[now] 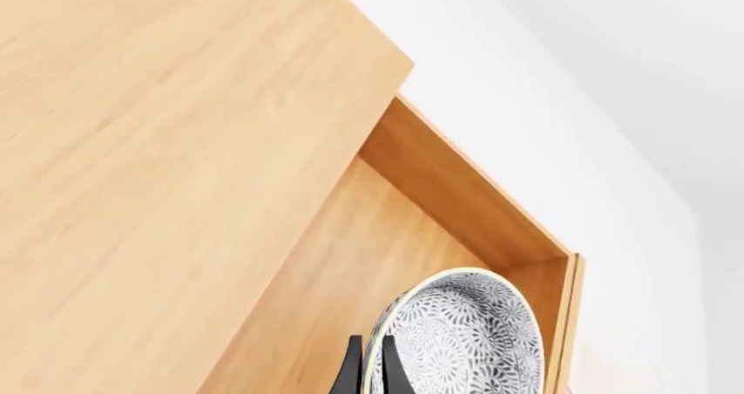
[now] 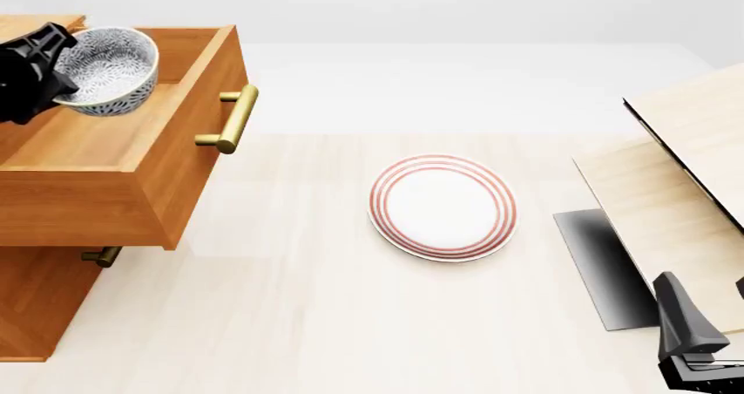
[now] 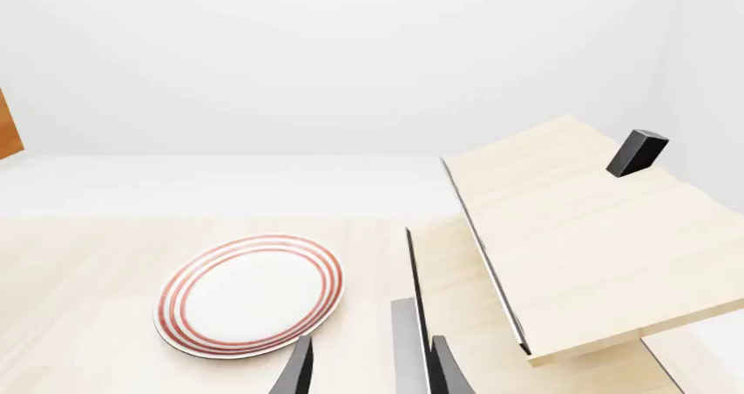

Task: Open the top drawer of the cabinet and put the bowl in it.

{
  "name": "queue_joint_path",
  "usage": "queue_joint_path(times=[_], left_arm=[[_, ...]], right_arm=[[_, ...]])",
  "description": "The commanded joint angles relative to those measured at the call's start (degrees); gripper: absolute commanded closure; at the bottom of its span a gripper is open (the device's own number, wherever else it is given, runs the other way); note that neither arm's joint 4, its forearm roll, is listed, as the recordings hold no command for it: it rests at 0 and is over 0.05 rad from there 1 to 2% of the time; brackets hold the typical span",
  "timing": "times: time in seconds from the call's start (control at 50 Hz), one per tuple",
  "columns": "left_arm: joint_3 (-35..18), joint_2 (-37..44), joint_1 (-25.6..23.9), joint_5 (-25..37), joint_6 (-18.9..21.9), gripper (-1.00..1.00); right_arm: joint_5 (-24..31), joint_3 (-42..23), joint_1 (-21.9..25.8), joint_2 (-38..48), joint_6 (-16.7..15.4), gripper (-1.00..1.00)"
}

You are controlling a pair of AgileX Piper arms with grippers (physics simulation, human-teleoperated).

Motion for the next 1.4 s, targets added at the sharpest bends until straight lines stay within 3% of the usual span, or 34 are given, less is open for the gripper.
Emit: queue_joint_path(times=[0.02, 1.1, 1.12, 1.4], left_arm=[[-0.8, 1.2, 0.2, -0.6, 0.4, 1.00], [0.0, 6.9, 1.2, -3.7, 1.2, 1.00], [-0.2, 7.0, 1.5, -3.4, 1.4, -1.00], [-2.2, 5.5, 2.3, -0.4, 3.0, -1.00]], right_arm=[[0.2, 0.0, 0.0, -0.2, 0.0, -1.00], [0.2, 0.0, 0.0, -0.2, 0.0, -1.00], [0.2, 0.0, 0.0, -0.2, 0.0, -1.00], [0.2, 0.0, 0.0, -0.2, 0.0, -1.00]])
